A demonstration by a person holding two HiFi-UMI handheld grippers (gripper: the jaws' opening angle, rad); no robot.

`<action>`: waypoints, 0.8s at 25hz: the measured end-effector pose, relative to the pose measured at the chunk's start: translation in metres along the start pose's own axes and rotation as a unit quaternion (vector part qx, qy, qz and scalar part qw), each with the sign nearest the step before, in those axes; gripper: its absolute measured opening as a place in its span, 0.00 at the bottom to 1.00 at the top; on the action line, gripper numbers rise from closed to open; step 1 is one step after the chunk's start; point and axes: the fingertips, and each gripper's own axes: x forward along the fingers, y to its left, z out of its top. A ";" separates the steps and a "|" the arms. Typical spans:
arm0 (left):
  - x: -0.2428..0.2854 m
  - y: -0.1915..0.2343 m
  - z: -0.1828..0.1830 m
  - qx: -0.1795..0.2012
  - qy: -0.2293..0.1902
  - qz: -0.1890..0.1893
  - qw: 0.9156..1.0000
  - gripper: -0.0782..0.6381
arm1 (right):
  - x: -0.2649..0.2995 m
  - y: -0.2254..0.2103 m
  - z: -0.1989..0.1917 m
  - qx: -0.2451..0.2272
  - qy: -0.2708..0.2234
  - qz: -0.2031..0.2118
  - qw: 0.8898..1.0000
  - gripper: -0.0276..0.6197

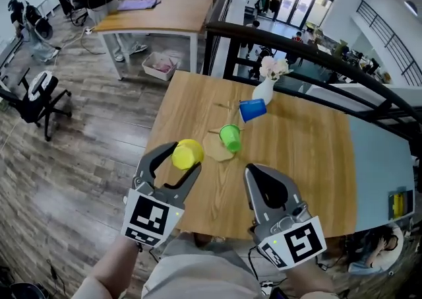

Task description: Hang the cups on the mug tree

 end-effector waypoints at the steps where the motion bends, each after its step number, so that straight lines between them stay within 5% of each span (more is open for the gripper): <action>1: -0.003 -0.004 0.005 0.002 -0.005 -0.001 1.000 0.45 | -0.006 0.000 0.005 0.001 -0.004 0.001 1.000 0.04; 12: -0.019 -0.020 0.019 0.014 -0.018 -0.007 1.000 0.45 | -0.030 0.007 0.018 0.000 -0.016 -0.004 1.000 0.04; 20: 0.020 0.006 0.040 -0.022 -0.037 0.014 0.999 0.44 | -0.009 -0.024 0.003 0.012 0.003 -0.010 1.000 0.04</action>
